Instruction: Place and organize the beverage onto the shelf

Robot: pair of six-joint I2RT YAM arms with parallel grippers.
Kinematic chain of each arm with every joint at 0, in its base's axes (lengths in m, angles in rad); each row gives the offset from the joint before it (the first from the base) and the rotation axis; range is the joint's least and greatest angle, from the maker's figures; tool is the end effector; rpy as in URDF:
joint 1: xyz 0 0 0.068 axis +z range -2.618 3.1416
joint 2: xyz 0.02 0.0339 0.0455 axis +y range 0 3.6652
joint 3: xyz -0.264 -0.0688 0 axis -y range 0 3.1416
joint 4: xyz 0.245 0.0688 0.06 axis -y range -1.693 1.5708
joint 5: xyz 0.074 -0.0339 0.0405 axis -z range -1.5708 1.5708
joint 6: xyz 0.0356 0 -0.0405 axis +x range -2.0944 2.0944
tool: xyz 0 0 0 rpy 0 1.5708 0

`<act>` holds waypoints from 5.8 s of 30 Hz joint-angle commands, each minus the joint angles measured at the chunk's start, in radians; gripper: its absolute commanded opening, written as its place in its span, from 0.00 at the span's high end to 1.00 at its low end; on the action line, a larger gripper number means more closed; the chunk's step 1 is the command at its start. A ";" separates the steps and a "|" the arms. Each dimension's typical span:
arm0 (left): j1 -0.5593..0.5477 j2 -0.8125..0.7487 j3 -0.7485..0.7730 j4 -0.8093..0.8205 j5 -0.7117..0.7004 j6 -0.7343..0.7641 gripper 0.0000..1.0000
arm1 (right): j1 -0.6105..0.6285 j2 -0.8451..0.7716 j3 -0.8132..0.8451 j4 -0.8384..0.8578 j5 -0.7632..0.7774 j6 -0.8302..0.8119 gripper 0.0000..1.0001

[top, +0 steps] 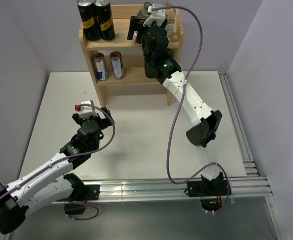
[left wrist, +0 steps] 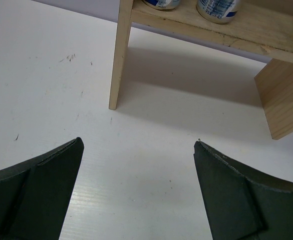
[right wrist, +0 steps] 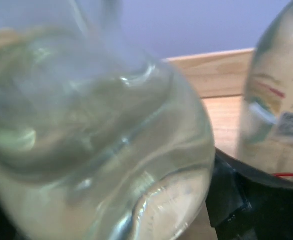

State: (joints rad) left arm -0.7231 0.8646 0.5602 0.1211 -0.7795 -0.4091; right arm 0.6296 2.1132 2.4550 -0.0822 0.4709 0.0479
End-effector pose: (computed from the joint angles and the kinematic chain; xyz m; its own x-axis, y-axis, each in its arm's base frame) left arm 0.1651 -0.1123 0.2801 -0.1065 -0.2834 -0.9531 -0.0980 0.9568 -0.2736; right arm 0.3887 0.2632 0.5054 0.1991 0.1978 -0.9598 -0.1801 0.9701 0.1626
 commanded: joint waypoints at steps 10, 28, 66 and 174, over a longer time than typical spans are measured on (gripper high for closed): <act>0.004 -0.030 0.004 0.008 0.013 -0.008 0.01 | -0.018 0.008 -0.007 0.018 0.005 0.018 0.15; 0.004 -0.026 0.006 0.006 0.009 -0.010 0.01 | -0.016 -0.042 -0.114 0.030 0.023 0.033 0.65; 0.004 -0.045 0.009 -0.005 0.003 -0.011 0.01 | 0.050 -0.033 -0.324 0.053 0.002 0.044 1.00; 0.004 -0.044 0.010 -0.009 0.011 -0.013 0.01 | -0.163 -0.140 -0.587 0.048 0.158 0.115 0.06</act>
State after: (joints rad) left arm -0.7231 0.8242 0.5602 0.0994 -0.7788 -0.4107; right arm 0.5922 1.8790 1.9537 0.2241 0.4786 0.1146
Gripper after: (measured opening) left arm 0.993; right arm 0.934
